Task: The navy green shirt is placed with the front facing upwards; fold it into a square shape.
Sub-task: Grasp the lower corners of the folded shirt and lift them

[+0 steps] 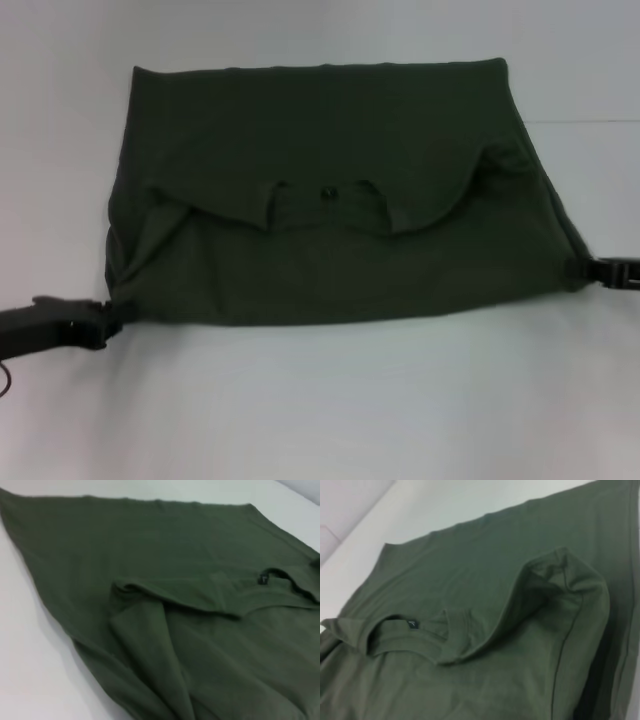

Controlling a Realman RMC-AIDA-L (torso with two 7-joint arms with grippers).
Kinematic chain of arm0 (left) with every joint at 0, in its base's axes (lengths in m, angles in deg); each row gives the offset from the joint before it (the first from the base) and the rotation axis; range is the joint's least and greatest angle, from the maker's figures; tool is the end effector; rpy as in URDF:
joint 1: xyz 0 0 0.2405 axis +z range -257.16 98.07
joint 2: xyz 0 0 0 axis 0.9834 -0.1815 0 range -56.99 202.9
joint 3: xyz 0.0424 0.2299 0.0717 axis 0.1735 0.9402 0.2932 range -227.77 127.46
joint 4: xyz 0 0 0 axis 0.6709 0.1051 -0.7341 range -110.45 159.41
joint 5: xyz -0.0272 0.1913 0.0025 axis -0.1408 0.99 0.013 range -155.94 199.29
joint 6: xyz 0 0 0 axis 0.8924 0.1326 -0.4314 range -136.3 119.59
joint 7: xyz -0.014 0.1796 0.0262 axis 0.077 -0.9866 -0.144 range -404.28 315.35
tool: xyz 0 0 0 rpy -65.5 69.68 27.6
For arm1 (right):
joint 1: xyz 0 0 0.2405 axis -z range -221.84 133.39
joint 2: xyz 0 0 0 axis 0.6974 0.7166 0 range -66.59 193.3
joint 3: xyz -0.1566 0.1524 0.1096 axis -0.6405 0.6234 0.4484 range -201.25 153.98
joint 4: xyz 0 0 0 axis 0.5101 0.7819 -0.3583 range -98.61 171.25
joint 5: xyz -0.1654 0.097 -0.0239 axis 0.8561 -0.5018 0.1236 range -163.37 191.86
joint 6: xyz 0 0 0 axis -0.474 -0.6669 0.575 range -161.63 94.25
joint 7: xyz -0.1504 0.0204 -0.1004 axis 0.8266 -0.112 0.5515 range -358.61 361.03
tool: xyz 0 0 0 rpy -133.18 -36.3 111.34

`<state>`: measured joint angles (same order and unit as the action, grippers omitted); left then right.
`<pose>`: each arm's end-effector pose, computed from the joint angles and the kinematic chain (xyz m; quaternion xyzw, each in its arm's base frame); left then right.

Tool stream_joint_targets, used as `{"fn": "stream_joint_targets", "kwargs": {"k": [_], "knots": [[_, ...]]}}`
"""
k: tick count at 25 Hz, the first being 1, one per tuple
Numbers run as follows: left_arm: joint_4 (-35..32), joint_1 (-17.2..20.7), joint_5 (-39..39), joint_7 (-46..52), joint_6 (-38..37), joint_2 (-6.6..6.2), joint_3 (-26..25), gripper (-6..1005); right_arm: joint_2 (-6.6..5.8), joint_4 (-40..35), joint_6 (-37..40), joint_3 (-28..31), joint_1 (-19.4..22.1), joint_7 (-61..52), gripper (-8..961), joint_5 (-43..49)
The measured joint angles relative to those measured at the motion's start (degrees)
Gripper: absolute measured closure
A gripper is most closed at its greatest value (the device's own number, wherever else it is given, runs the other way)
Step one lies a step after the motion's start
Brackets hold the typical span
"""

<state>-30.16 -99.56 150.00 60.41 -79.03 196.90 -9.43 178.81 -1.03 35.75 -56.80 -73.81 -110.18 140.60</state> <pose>-0.3168 0.3249 -0.0082 -0.8514 -0.4286 -0.1051 0.2833 0.3191 0.3608 0.0107 -0.8010 0.5131 0.1628 0.2620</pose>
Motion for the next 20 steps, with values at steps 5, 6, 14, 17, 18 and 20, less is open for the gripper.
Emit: {"fn": "stream_joint_targets", "kwargs": {"k": [5, 6, 14, 17, 18, 20], "knots": [[-2.82, 1.02, 1.45, 2.5, -7.0, -0.08, -0.87, 907, -0.44, -0.82, 6.87, 3.9, 3.31, 6.12, 915, -0.62], [-3.12, 1.1, 1.57, 2.64, -8.31, -0.11, -1.39, 907, -0.51, -0.91, 7.9, 4.58, 3.99, 7.02, 915, -0.62], [-3.16, 2.15, 0.99, 1.36, -32.14, -1.07, -15.69, 908, -0.67, -3.46, 19.63, 10.43, 10.93, 14.38, 911, -0.64], [-2.87, 3.01, 0.71, 0.31, -35.28, -0.97, -18.31, 909, -0.88, -3.55, 23.28, 12.72, 13.03, 17.11, 909, -0.55], [-2.48, 3.62, 0.55, -0.21, -36.64, -0.91, -19.41, 909, -1.01, -3.55, 24.32, 13.14, 13.67, 17.84, 909, -0.56], [-1.43, 5.47, 0.32, -1.15, -39.05, -0.81, -20.83, 909, -1.19, -3.55, 26.73, 13.93, 15.16, 19.37, 908, -0.54]]}}
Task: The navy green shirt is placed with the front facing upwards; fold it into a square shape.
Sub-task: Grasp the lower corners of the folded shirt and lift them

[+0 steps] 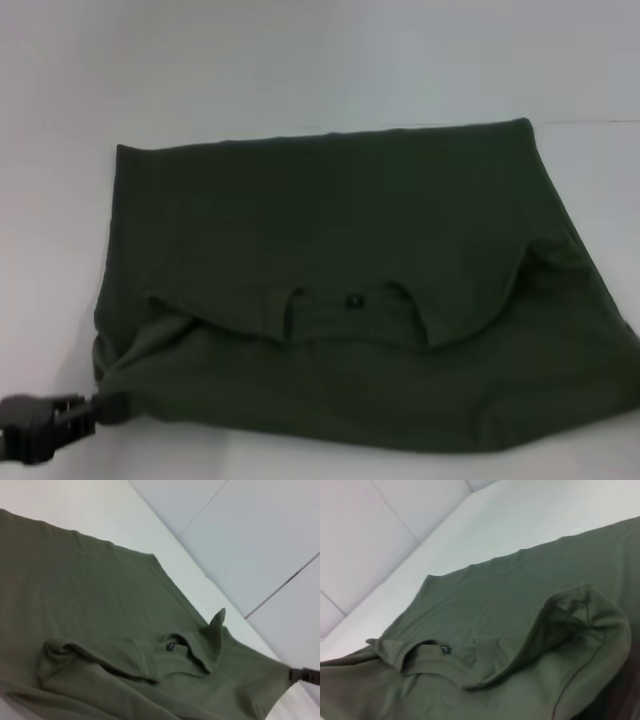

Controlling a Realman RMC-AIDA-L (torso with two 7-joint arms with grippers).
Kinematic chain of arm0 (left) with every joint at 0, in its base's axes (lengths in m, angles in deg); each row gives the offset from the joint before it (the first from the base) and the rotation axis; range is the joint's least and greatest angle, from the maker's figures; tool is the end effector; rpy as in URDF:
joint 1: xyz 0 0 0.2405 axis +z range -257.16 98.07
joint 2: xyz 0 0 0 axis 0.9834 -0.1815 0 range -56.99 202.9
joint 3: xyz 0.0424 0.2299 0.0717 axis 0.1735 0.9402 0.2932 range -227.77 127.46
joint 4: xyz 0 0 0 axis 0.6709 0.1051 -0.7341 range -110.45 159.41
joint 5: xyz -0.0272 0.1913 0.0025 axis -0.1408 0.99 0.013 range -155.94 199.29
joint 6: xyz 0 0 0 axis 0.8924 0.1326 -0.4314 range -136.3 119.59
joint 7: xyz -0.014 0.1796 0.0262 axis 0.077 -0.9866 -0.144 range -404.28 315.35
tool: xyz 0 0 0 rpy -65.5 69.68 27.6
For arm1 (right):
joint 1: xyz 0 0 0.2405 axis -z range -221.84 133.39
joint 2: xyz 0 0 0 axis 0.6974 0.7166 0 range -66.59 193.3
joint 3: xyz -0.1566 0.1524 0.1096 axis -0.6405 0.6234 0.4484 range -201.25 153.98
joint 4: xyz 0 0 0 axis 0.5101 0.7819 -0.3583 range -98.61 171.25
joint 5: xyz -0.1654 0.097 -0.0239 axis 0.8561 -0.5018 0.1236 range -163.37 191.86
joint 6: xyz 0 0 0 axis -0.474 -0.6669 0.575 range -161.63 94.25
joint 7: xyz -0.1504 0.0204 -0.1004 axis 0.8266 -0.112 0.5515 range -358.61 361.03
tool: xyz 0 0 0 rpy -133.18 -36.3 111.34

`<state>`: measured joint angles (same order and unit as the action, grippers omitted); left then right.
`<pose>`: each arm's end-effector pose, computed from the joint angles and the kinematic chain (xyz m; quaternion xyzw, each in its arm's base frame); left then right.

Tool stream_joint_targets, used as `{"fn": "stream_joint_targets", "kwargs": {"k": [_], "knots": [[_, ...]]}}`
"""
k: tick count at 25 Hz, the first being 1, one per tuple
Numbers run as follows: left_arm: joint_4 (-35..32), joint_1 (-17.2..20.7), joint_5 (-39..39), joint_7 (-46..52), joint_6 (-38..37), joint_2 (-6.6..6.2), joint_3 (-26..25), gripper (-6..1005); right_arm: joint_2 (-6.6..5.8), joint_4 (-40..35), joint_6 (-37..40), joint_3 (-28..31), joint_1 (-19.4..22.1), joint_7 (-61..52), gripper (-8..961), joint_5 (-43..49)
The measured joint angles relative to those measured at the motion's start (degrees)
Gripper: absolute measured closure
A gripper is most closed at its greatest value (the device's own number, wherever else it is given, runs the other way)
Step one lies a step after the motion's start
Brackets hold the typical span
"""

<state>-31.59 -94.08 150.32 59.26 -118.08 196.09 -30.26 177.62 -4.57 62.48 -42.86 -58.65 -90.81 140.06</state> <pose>-0.2945 0.2239 0.0190 -0.8341 -0.4798 -0.2499 0.1074 0.3491 0.2443 0.0425 -0.8308 0.4603 0.2276 0.2146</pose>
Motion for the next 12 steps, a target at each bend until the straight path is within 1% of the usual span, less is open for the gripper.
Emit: {"fn": "stream_joint_targets", "kwargs": {"k": [2, 7, 12], "knots": [[0.2, 0.54, 0.0, -0.18, -0.42, 0.05, -0.22, 909, -0.07, 0.0, 2.14, 0.73, 1.29, 1.24, 907, 0.17], [1.21, 3.32, 0.15, -1.89, -3.67, 0.61, -1.57, 909, -0.11, 0.0, 6.83, 1.33, 4.42, 4.44, 904, 0.45], [1.43, 5.39, 0.52, -2.86, -6.36, 0.72, -2.65, 908, -0.32, 0.02, 11.09, 3.08, 7.3, 7.38, 902, 0.54]]}}
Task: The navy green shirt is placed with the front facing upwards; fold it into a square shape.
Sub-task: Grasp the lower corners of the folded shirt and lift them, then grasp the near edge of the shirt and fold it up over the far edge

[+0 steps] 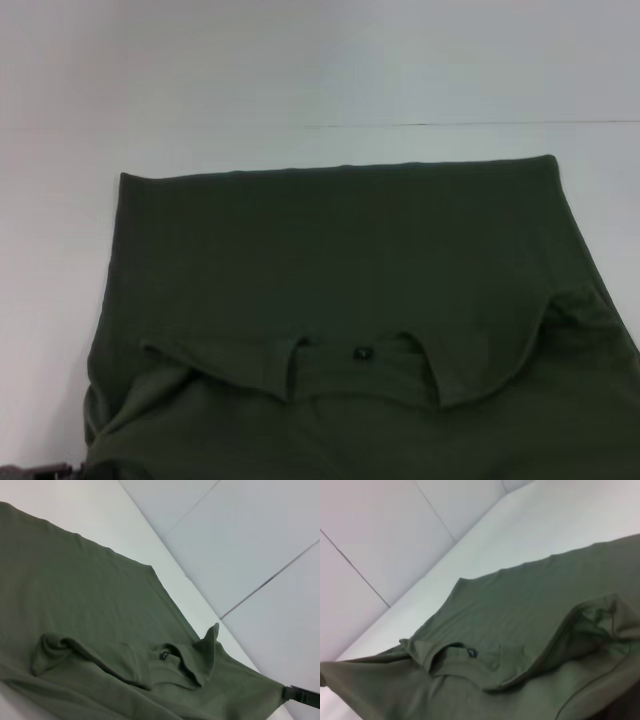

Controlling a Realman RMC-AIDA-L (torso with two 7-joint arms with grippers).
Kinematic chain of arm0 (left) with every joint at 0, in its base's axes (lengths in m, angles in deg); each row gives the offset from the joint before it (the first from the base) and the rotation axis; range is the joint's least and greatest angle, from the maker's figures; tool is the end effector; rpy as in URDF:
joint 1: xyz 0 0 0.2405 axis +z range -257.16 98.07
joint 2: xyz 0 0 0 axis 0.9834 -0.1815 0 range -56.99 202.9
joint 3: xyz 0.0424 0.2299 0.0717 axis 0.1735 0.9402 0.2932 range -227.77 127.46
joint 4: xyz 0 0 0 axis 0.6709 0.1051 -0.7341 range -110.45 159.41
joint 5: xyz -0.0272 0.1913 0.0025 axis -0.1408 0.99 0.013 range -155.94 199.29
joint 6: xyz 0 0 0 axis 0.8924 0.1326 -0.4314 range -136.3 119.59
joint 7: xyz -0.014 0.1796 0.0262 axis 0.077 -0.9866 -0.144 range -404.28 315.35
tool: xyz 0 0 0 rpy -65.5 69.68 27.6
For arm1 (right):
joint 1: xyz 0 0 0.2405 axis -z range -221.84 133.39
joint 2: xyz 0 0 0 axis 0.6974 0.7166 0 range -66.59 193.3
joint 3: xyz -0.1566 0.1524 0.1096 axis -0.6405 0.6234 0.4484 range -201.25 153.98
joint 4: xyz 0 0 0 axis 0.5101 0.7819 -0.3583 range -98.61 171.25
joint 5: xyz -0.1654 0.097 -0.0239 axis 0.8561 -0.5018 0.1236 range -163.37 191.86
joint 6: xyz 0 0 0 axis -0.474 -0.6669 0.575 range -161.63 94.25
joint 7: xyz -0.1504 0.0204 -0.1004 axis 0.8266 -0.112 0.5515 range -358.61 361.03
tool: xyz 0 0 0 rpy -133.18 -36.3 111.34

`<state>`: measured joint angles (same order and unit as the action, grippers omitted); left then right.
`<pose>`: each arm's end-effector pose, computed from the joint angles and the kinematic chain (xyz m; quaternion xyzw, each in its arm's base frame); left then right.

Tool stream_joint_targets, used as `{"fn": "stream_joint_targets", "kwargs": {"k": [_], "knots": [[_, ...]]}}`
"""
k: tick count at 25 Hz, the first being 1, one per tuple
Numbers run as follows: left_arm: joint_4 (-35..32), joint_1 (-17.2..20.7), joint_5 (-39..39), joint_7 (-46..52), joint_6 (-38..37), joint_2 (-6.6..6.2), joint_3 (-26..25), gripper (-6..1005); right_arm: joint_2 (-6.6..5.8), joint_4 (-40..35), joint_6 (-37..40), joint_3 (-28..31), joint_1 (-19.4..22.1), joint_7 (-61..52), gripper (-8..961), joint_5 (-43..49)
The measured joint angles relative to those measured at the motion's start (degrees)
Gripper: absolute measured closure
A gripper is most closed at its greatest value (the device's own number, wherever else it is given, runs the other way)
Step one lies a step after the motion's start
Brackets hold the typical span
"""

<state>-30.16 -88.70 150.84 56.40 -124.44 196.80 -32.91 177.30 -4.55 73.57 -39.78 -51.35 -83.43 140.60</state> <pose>-0.2989 0.1806 0.0155 -0.8170 -0.4987 -0.2788 0.0787 0.3506 0.1830 0.0472 -0.8401 0.4413 0.2550 0.1857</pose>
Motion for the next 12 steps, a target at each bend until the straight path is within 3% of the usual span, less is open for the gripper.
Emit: {"fn": "stream_joint_targets", "kwargs": {"k": [12], "knots": [[1.54, 1.92, 3.46, -1.57, -1.27, 0.08, -0.27, 908, -0.97, 0.0, 2.47, 3.94, 1.56, 1.26, 896, 0.03]]}}
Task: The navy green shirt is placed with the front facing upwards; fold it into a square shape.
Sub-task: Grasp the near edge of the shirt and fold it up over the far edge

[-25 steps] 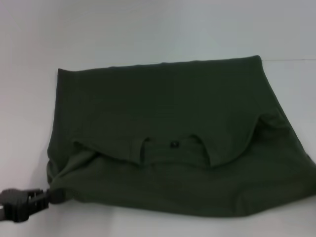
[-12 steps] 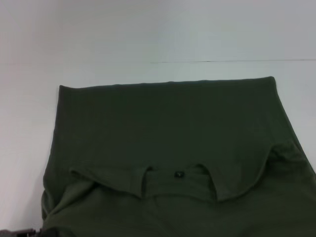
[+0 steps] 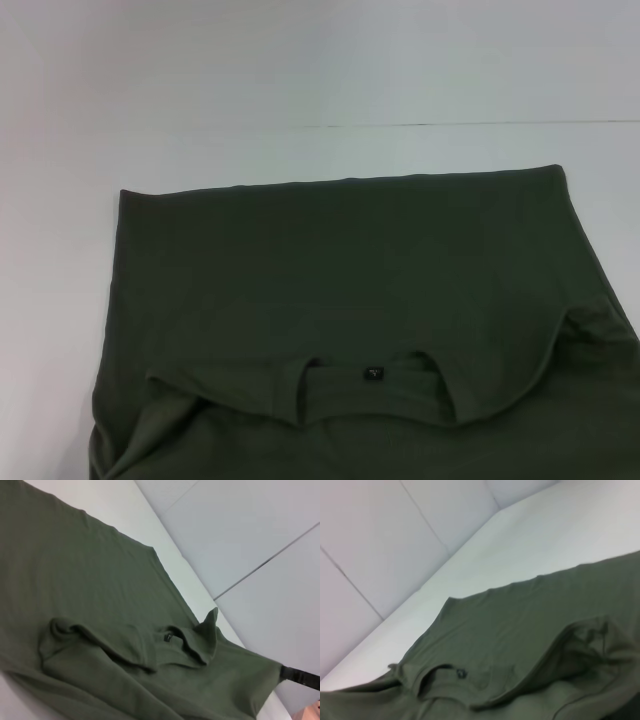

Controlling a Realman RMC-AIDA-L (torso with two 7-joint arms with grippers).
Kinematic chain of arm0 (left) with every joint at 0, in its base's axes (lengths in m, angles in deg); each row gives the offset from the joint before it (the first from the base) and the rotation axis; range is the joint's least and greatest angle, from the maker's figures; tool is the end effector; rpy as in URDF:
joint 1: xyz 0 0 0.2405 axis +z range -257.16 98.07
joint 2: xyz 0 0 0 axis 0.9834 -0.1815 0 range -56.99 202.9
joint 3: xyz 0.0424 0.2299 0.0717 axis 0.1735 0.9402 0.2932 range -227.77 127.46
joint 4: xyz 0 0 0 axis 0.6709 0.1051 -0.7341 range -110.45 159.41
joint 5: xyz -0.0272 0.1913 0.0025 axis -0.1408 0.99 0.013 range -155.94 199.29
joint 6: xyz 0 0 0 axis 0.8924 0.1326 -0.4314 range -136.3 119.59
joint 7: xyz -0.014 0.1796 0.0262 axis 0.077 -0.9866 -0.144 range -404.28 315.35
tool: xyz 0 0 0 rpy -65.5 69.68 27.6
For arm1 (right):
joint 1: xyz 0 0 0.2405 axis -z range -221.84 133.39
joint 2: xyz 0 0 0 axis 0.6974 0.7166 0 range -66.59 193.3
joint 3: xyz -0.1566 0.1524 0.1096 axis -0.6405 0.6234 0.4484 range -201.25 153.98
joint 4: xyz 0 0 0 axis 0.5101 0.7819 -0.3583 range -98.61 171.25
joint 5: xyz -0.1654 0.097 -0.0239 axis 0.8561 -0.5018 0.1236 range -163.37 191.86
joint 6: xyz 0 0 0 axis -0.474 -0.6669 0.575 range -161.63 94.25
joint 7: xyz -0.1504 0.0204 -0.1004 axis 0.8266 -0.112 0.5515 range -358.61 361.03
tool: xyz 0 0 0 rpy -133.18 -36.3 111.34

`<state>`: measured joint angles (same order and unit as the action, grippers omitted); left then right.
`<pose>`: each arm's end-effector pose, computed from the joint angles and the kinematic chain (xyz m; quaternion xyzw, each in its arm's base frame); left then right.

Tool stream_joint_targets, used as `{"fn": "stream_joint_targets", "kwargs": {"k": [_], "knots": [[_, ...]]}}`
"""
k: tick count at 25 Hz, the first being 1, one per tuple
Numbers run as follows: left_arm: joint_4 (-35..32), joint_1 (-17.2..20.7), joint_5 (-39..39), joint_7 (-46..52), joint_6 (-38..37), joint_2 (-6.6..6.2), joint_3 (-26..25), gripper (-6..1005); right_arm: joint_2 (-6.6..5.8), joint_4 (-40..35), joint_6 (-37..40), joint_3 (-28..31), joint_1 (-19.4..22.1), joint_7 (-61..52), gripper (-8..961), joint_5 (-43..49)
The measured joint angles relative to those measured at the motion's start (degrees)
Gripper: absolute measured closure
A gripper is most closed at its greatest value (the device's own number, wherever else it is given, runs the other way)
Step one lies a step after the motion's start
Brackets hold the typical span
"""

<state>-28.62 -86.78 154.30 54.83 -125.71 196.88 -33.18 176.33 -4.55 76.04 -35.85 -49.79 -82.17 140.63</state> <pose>-0.3047 0.1599 0.0070 -0.8109 -0.5177 -0.2670 0.0565 0.3552 0.1720 0.0618 -0.8315 0.4396 0.2687 0.2077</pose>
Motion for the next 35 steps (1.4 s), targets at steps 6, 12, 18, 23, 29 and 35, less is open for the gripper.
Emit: {"fn": "stream_joint_targets", "kwargs": {"k": [6, 12, 18, 23, 29, 35], "knots": [[1.06, -4.52, -0.66, 0.76, 0.59, -1.37, -5.57, 909, -0.43, 0.24, -1.53, 6.79, -4.29, -0.21, 893, -0.3], [7.35, -15.61, -0.87, 4.4, 9.99, -5.09, -7.66, 908, -0.94, 1.03, -7.8, 10.5, -12.29, -1.8, 890, -0.42], [12.4, -23.2, -0.83, 6.81, 21.63, -7.27, -6.9, 909, -1.03, 4.99, -21.59, 10.36, -21.76, -2.84, 886, -0.7], [15.7, -28.42, -0.73, 8.55, 36.32, -7.44, -3.66, 908, -0.43, 9.38, -35.67, 8.39, -29.26, -2.25, 884, -1.12], [18.25, -32.06, -0.84, 8.54, 51.44, -6.02, -0.72, 908, 0.62, 14.31, -51.1, 5.19, -35.54, 0.83, 881, -1.32], [18.47, -33.89, -0.93, 8.04, 60.04, -4.53, 2.58, 909, 1.58, 17.84, -60.11, 3.42, -38.55, 4.91, 878, -3.2]]}}
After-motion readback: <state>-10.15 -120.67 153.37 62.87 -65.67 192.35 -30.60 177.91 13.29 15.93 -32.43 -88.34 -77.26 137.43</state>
